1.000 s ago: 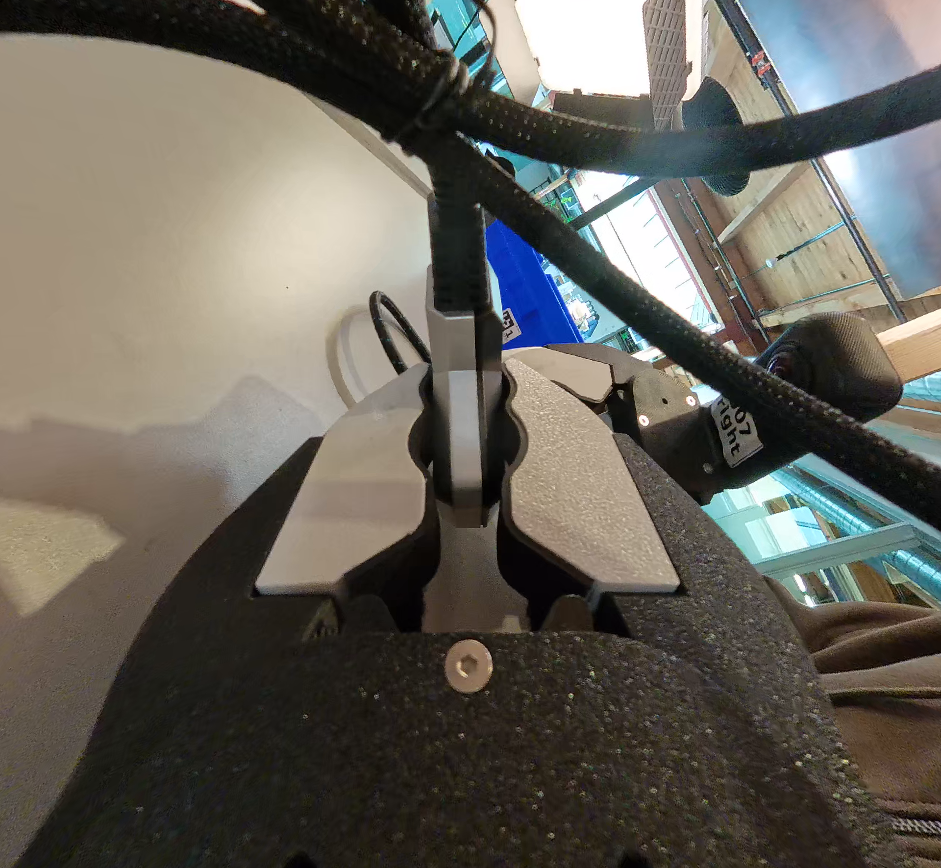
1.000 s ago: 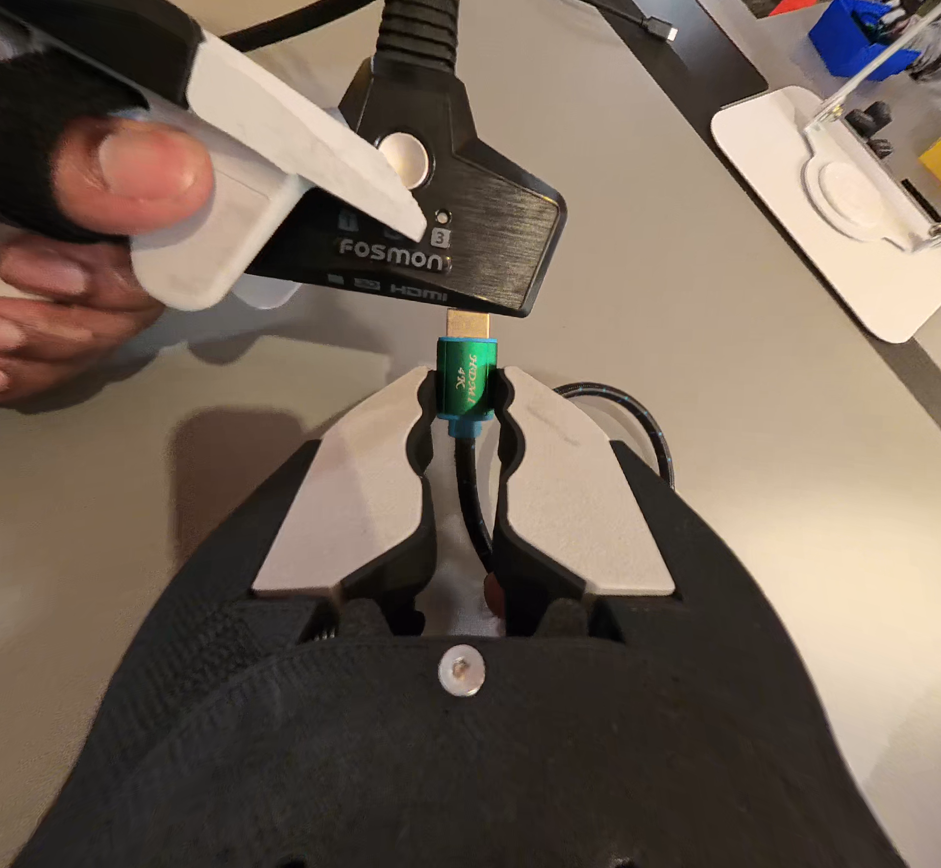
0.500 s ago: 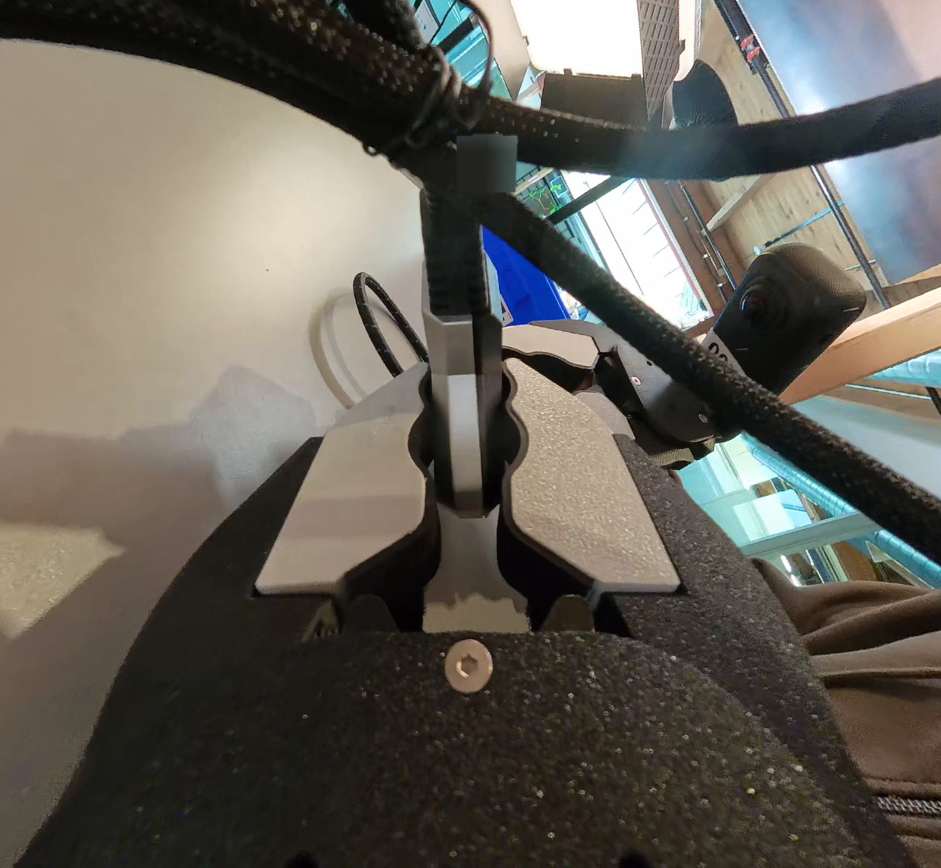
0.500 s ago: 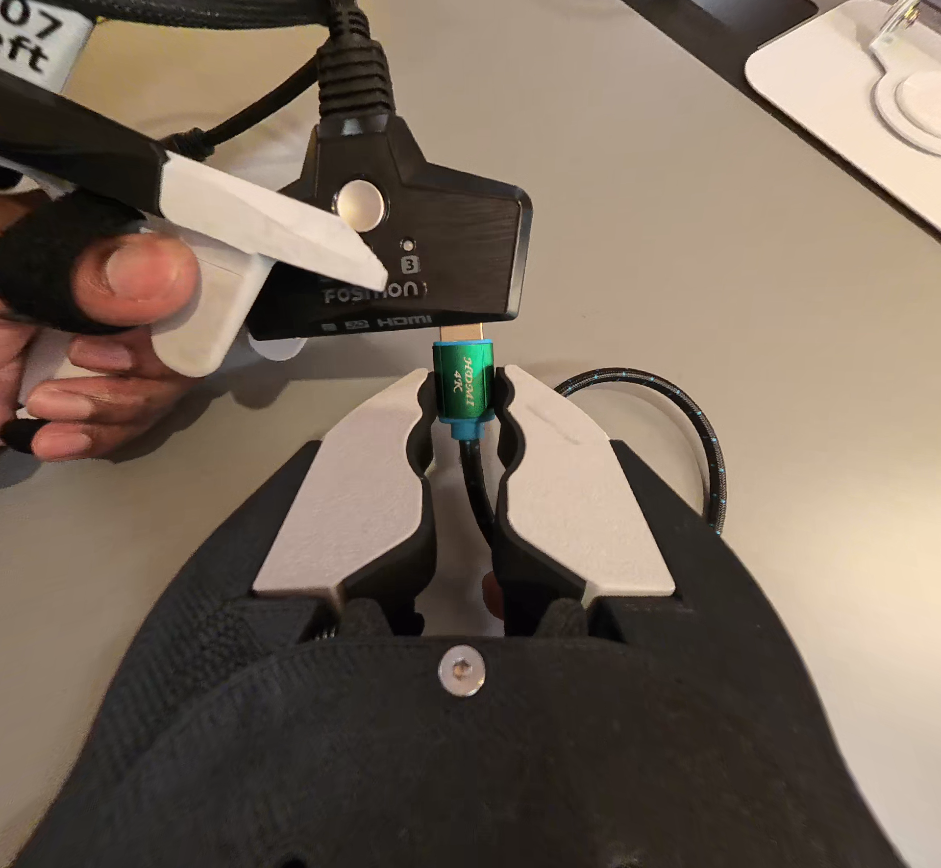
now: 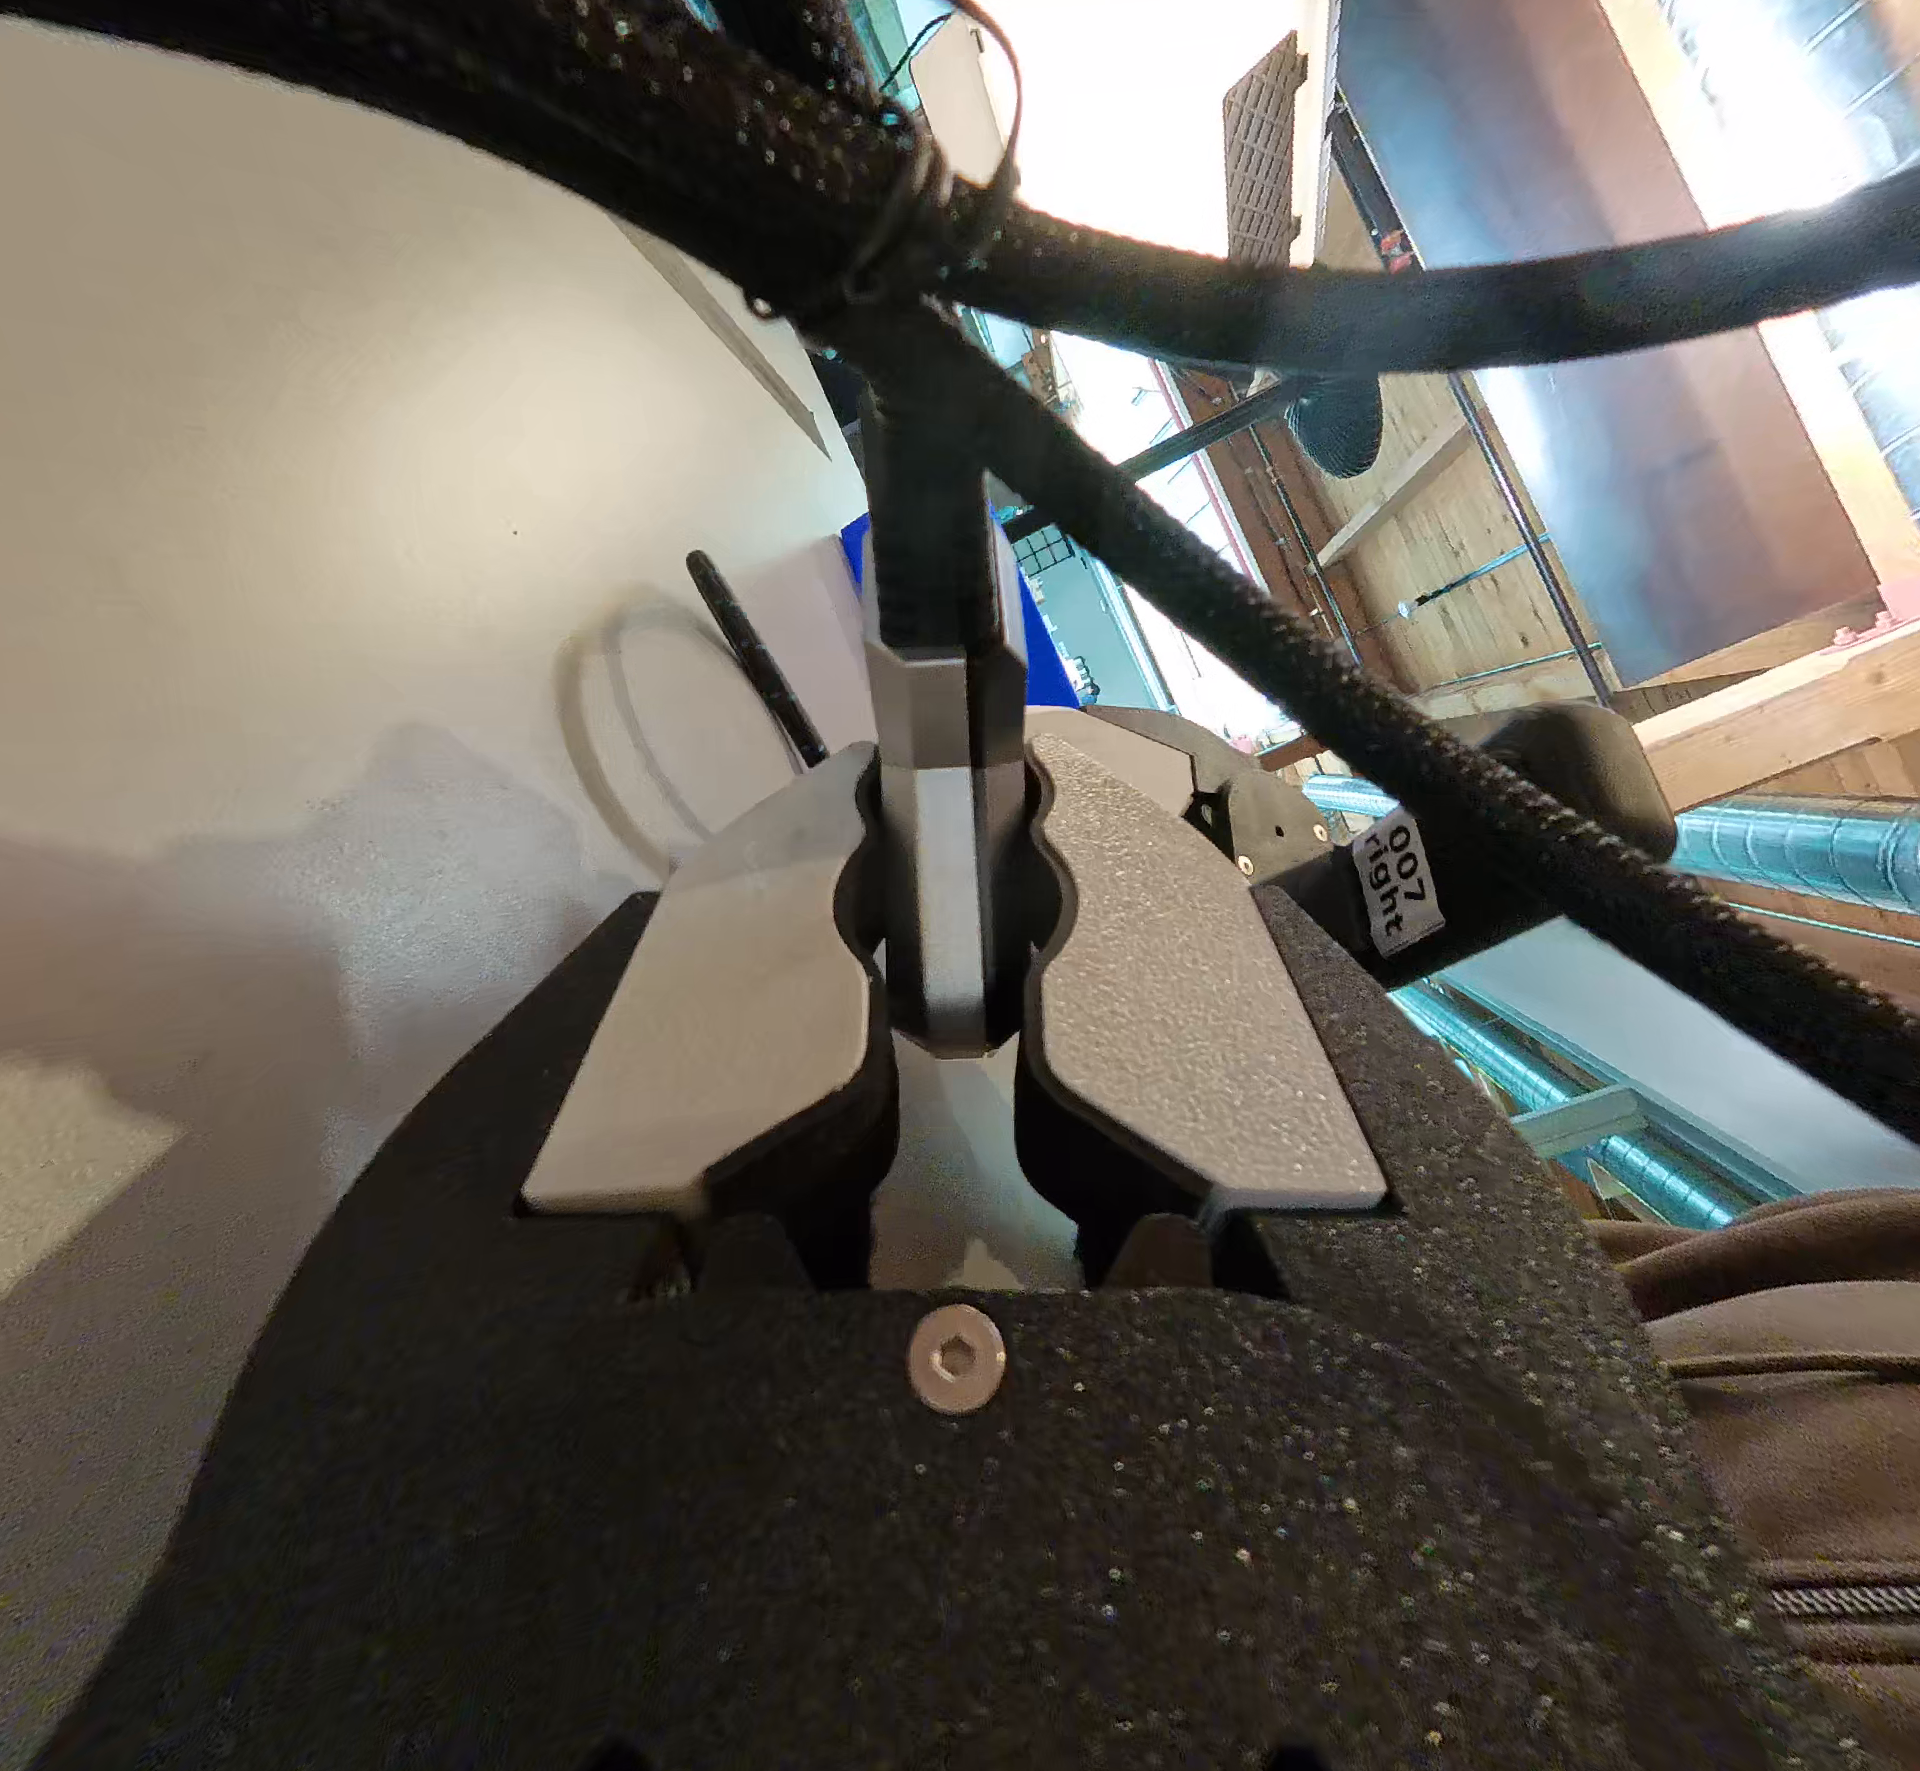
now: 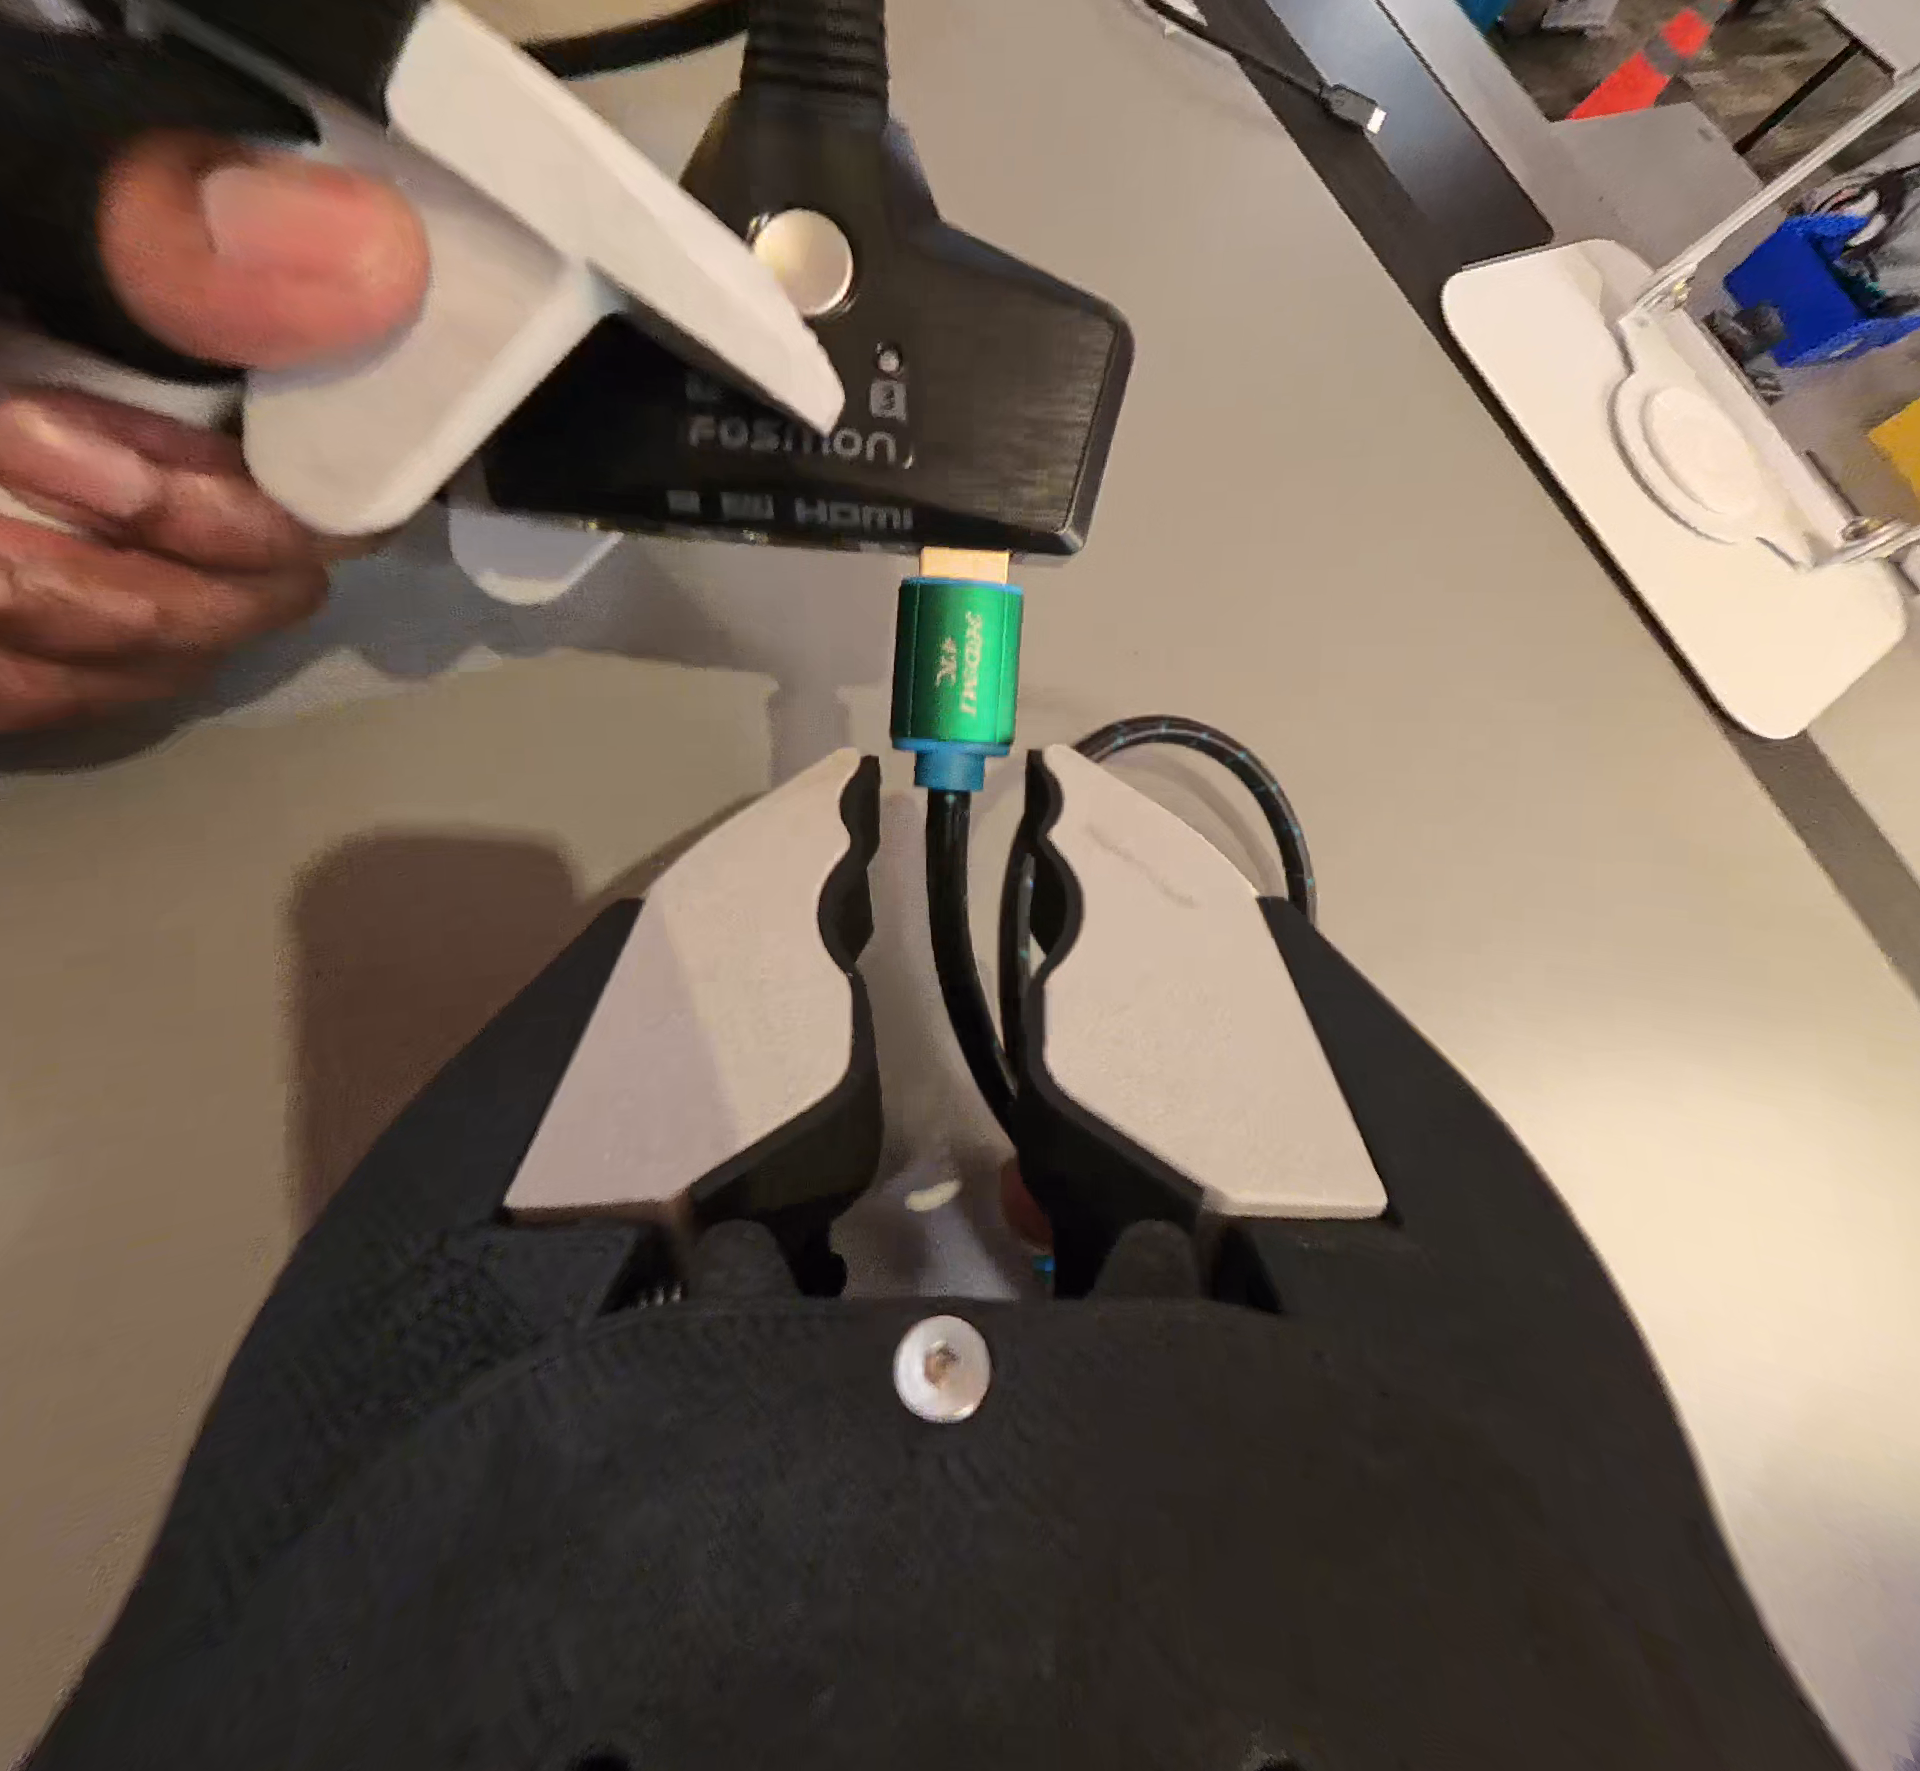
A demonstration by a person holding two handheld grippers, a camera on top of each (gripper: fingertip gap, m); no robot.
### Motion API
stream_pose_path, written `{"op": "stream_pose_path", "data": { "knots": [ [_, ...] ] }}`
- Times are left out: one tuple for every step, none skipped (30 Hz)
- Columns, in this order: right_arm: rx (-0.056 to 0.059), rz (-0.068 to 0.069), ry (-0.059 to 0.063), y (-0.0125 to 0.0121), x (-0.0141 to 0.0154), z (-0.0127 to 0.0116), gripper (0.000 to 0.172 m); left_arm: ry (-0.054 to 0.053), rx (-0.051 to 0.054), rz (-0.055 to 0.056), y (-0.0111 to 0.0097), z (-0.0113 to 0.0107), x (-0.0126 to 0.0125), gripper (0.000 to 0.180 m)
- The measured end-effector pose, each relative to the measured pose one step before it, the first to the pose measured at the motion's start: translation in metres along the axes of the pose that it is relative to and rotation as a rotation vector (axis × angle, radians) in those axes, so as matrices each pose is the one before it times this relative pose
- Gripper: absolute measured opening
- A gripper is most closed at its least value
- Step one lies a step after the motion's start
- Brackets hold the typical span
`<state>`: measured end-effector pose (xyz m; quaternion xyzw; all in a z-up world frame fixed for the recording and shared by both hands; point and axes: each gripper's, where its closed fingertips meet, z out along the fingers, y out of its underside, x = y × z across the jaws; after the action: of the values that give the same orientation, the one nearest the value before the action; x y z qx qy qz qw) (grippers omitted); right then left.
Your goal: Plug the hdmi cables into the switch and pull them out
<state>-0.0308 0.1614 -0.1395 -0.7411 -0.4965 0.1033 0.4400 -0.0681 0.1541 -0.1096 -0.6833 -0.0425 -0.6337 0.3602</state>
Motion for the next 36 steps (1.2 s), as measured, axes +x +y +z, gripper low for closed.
{"op": "stream_pose_path", "data": {
  "knots": [
    [-0.0155,-0.0244,0.0128,0.00265,-0.00034,-0.00044,0.026,0.0016,-0.0021,0.0002,0.0003,-0.00002,0.00009,0.021],
    [-0.0176,-0.0237,0.0147,0.00255,0.00018,0.00022,0.024,0.0126,0.0023,-0.0057,-0.00054,0.00023,0.00181,0.022],
    [-0.0126,-0.0238,0.0178,0.0014,0.00098,0.00022,0.019,0.0116,-0.0003,0.0012,-0.00048,0.00086,0.00209,0.022],
    [-0.0015,-0.0171,0.0251,-0.00034,0.00228,-0.00009,0.013,0.0081,-0.0054,0.011,0.00036,0.00134,0.00216,0.022],
    [-0.0001,-0.0093,0.0221,-0.00056,0.00275,-0.00074,0.01,-0.0001,-0.0133,0.0172,0.00132,0.00168,0.00154,0.022],
    [-0.0022,-0.007,0.0068,-0.00002,0.0012,-0.00094,0.01,-0.0029,-0.0082,0.0169,0.00027,0.00078,0.00138,0.022],
    [0.0008,-0.0088,-0.0017,-0.0001,0.00002,-0.00107,0.01,-0.0013,-0.0163,0.0162,0.0009,0.00048,0.00164,0.022],
    [0.0053,-0.0142,-0.0029,-0.00028,-0.00041,-0.00135,0.01,-0.0018,-0.0177,0.0223,0.00096,0.00001,0.00168,0.022],
    [0.0048,-0.0159,-0.0035,0.00004,-0.0007,-0.00127,0.009,-0.0036,-0.0192,0.025,0.00134,-0.00001,0.00152,0.022],
    [-0.0004,-0.0093,-0.005,0.0005,-0.00068,-0.00073,0.009,-0.0021,-0.0191,0.0221,0.0018,0.00006,0.00131,0.022],
    [-0.0015,0.0,-0.0054,0.00028,-0.0004,-0.00049,0.009,0.0018,-0.0114,0.0204,0.00131,0.00031,0.00162,0.022],
    [0.0,0.007,-0.0062,0.00003,0.0001,-0.00035,0.009,0.0019,-0.0069,0.0187,0.00118,0.00012,0.00117,0.022],
    [-0.001,0.0069,-0.0074,0.00022,0.00023,-0.0003,0.009,0.0022,-0.0186,0.0104,0.00252,0.00019,0.00067,0.023],
    [0.0019,0.003,-0.0039,-0.00009,0.00035,-0.00029,0.009,0.0028,-0.0152,0.0075,0.00186,0.0002,0.00008,0.023],
    [0.0011,0.0018,0.0027,-0.00013,0.00096,-0.00025,0.008,0.0059,-0.0072,-0.0044,0.00146,0.00036,-0.00003,0.023],
    [-0.0028,0.001,0.0057,0.00007,0.00107,-0.00009,0.009,0.0099,-0.009,-0.0175,0.00205,0.00048,-0.00055,0.023],
    [-0.0023,-0.0033,0.0057,-0.00005,0.0011,-0.00035,0.008,0.0109,-0.0084,-0.0149,0.00222,0.00028,-0.00065,0.023],
    [0.0016,-0.0106,0.0042,-0.00011,0.0008,-0.00054,0.009,0.0135,-0.0115,-0.0102,0.00274,0.00016,-0.00007,0.023],
    [0.0018,-0.018,-0.0016,0.00057,0.00016,-0.00062,0.009,0.0031,-0.0201,-0.0085,0.00372,0.0004,-0.00044,0.023],
    [-0.0008,-0.0176,-0.0046,0.00138,0.00032,-0.00041,0.008,-0.0077,-0.0227,0.0085,0.00326,0.00109,0.00014,0.023],
    [-0.008,-0.0117,-0.0077,0.00235,-0.00035,0.0,0.009,-0.0132,-0.0178,0.011,0.00252,0.00102,-0.00075,0.023],
    [-0.0089,-0.0128,-0.0036,0.00193,-0.00088,0.00047,0.009,-0.0072,-0.0084,0.0,0.00135,0.00065,-0.00071,0.022],
    [-0.0054,-0.018,0.001,0.001,-0.00156,0.00044,0.008,-0.0007,-0.0049,-0.0078,0.00062,0.00018,-0.00087,0.022],
    [-0.01,-0.0188,0.0009,0.0015,-0.00161,0.00039,0.008,-0.0017,-0.0103,-0.0061,0.00154,0.00002,-0.00056,0.022],
    [-0.0089,-0.0143,-0.0005,0.00142,-0.0013,0.00003,0.008,-0.0059,-0.0167,0.0092,0.00231,0.00007,-0.00028,0.022],
    [-0.0016,-0.0041,0.0002,0.00038,-0.00069,-0.00012,0.008,-0.004,-0.0105,0.0095,0.00125,0.0001,0.00061,0.022],
    [0.0026,0.0099,0.0007,-0.00054,0.00052,0.00001,0.008,-0.0047,-0.0012,0.0042,-0.00013,0.0001,0.00075,0.022],
    [0.0078,0.0165,-0.002,-0.00107,0.00124,-0.00033,0.008,0.0013,-0.0054,0.004,0.0003,0.00044,0.00114,0.022],
    [0.0165,0.0211,-0.0037,-0.00174,0.0017,-0.00076,0.008,0.0049,-0.0051,0.0065,-0.00013,0.00044,0.00141,0.022],
    [0.0172,0.0251,-0.0006,-0.00221,0.00177,-0.00098,0.008,0.0067,0.0125,-0.0045,-0.0021,0.00039,0.00142,0.022],
    [0.0105,0.0075,0.0005,-0.00109,0.00054,-0.00096,0.008,0.0082,0.0025,-0.0098,-0.00038,0.00023,0.00111,0.022],
    [0.0072,-0.0212,0.002,-0.00009,-0.00074,-0.00101,0.009,0.0037,-0.008,0.0081,0.00095,-0.00047,0.00046,0.022],
    [0.0089,-0.0322,0.0045,-0.00022,-0.00139,-0.00093,0.009,0.0004,-0.008,0.0056,0.00094,-0.00088,0.00018,0.022],
    [0.0129,-0.0198,0.0011,-0.00094,-0.00151,-0.00129,0.009,0.007,-0.0088,0.0057,0.00048,-0.00136,0.00107,0.022],
    [0.021,0.0022,-0.001,-0.00259,-0.00045,-0.002,0.009,0.0151,-0.004,0.0144,-0.00061,-0.00118,0.00264,0.022],
    [0.0305,0.0171,0.0026,-0.00459,0.00074,-0.00293,0.009,0.0217,0.008,0.0242,-0.00241,-0.00123,0.00447,0.022]
  ]
}}
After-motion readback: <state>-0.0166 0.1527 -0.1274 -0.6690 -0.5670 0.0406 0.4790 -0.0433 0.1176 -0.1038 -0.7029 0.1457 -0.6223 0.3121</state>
